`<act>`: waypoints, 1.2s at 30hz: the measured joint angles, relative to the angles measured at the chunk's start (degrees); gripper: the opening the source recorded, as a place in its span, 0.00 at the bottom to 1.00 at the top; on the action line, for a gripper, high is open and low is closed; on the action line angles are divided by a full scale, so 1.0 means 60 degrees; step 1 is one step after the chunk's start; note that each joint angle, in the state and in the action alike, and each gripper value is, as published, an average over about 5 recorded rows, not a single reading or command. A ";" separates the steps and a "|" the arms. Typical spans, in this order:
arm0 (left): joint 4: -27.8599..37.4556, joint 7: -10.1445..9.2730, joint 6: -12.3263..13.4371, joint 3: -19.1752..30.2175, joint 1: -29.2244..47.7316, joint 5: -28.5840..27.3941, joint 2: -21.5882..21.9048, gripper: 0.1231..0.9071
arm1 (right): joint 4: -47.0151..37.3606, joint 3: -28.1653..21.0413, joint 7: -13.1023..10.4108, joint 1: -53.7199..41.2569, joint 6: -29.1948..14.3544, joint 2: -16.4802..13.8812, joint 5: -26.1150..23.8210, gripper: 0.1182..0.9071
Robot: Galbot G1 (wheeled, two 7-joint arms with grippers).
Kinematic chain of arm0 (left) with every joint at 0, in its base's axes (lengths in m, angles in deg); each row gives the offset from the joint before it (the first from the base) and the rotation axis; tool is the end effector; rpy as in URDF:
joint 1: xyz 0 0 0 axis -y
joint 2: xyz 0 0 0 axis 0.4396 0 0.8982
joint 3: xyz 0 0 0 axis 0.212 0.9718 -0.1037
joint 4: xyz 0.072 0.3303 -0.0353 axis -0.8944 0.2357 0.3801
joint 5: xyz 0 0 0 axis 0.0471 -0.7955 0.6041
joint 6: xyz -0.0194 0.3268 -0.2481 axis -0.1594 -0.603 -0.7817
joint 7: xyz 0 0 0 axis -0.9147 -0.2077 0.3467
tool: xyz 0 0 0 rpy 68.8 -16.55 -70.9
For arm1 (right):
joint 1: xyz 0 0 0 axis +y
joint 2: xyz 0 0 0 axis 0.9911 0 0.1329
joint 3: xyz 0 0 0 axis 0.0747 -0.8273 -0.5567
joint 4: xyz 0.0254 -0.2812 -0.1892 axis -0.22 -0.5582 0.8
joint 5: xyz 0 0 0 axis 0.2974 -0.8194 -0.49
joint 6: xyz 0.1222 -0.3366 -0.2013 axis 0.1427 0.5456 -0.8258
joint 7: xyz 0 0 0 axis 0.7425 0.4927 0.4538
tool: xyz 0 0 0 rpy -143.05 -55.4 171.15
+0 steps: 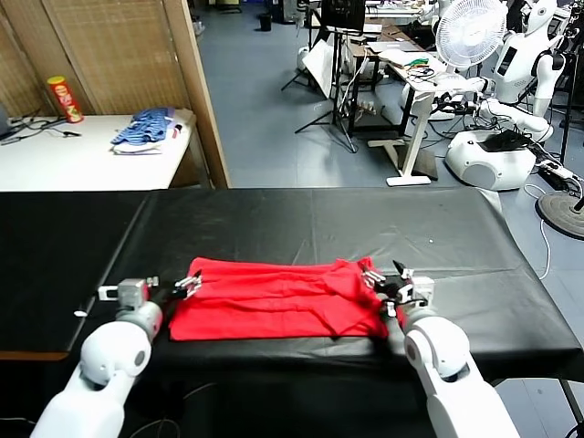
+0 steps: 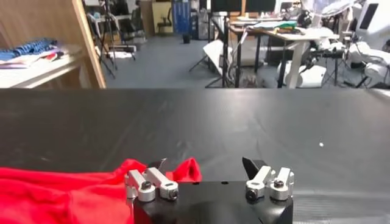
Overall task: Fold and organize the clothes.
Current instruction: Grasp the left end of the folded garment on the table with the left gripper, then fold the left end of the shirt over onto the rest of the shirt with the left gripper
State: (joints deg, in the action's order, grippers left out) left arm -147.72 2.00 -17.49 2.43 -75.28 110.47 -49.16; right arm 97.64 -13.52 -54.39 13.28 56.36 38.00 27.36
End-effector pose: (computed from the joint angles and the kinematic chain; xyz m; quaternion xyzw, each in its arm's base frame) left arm 0.3389 0.0840 -0.2270 -0.0049 -0.9687 0.0343 0.2459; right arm 0.3593 -0.0138 -0.2344 0.0522 -0.9823 -0.0091 0.1797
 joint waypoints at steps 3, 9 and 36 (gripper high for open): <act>-0.0083 0.0056 0.0092 -0.0195 -0.0381 0.0044 -0.0173 0.86 | 0.0177 -0.0020 0.0003 0.0023 0.0014 0.0003 0.0000 0.86; 0.0074 0.0390 0.0290 -0.0350 -0.0810 -0.0068 -0.0501 0.86 | 0.0341 -0.0006 0.0008 0.0014 0.0020 -0.0062 -0.0020 0.86; 0.0563 0.1588 0.2002 -0.0420 -0.1277 -0.5187 -0.0213 0.03 | 0.0733 0.0210 0.0132 0.0327 -0.0193 0.0137 -0.0890 0.86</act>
State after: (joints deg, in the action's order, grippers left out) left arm -144.34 11.53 -5.48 -0.09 -82.94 79.34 -50.43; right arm 102.04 -12.25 -53.60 15.25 55.21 38.82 22.02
